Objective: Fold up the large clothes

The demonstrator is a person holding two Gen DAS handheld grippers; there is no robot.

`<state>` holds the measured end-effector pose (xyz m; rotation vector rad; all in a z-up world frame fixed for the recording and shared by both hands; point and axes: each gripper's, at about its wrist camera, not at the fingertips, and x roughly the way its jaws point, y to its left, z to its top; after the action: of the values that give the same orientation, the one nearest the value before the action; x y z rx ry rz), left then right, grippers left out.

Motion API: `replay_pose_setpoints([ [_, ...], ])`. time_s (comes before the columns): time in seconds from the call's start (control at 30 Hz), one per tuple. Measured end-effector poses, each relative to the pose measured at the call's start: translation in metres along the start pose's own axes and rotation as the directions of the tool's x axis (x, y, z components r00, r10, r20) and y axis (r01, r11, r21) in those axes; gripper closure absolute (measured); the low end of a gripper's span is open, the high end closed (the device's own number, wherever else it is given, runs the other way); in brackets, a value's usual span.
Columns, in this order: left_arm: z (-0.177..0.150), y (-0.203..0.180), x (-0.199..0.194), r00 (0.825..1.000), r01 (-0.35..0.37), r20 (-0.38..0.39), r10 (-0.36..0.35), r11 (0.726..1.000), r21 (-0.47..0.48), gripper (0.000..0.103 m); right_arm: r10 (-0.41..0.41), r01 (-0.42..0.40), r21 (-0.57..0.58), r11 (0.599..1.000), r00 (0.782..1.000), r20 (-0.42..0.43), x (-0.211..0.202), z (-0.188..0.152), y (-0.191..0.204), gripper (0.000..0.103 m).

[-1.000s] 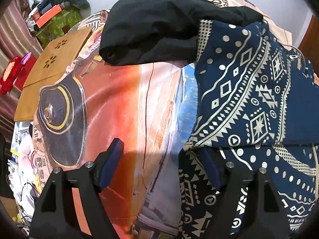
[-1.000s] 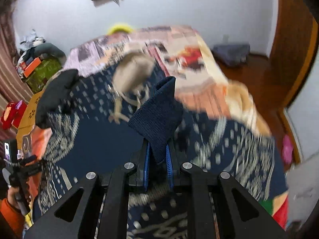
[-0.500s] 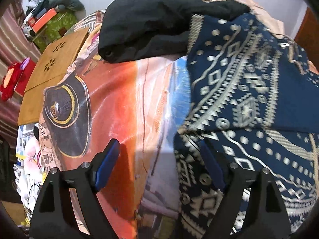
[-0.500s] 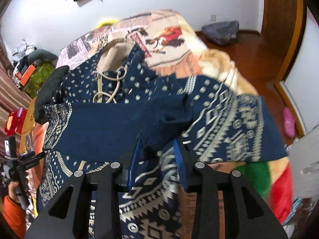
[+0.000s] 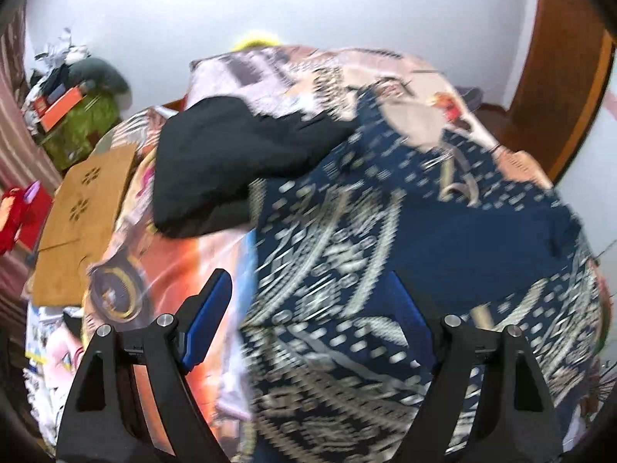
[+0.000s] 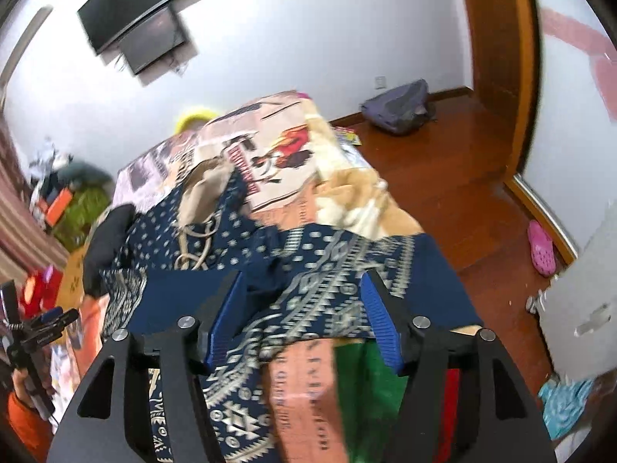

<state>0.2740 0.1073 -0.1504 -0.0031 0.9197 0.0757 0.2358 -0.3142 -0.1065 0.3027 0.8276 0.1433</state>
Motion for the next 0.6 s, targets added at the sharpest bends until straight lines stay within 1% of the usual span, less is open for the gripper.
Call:
replay_pose_setpoints([
  [0.1, 0.010, -0.025, 0.005, 0.999, 0.044, 0.004, -0.044, 0.999, 0.023, 0.021, -0.025, 0.027, 0.075, 0.997, 0.999, -0.027, 0.006, -0.004, -0.031, 0.043],
  [0.17, 0.012, -0.041, 0.013, 0.999, 0.054, -0.004, -0.054, 0.998, 0.041, 0.021, -0.029, 0.039, 0.139, 0.989, 0.997, -0.071, 0.016, -0.009, -0.054, 0.043],
  [0.23, 0.014, -0.053, 0.024, 0.997, 0.069, -0.021, -0.068, 0.996, 0.051, 0.021, -0.018, 0.042, 0.211, 0.977, 0.993, -0.118, 0.029, -0.018, -0.076, 0.043],
  [0.33, 0.012, -0.067, 0.042, 0.995, 0.094, -0.051, -0.091, 0.994, 0.056, 0.021, -0.050, 0.093, 0.272, 0.958, 0.986, -0.159, 0.044, -0.032, -0.100, 0.043],
  [0.4, 0.010, -0.075, 0.052, 0.993, 0.098, -0.066, -0.094, 0.993, 0.063, 0.021, -0.035, 0.089, 0.308, 0.947, 0.983, -0.178, 0.053, -0.039, -0.110, 0.043],
  [0.5, 0.007, -0.082, 0.067, 0.990, 0.109, -0.096, -0.103, 0.992, 0.066, 0.021, 0.022, 0.062, 0.400, 0.914, 0.979, -0.203, 0.069, -0.046, -0.129, 0.043],
  [0.6, 0.005, -0.085, 0.077, 0.988, 0.115, -0.114, -0.107, 0.991, 0.062, 0.021, 0.055, 0.042, 0.463, 0.885, 0.979, -0.195, 0.083, -0.046, -0.142, 0.042],
])
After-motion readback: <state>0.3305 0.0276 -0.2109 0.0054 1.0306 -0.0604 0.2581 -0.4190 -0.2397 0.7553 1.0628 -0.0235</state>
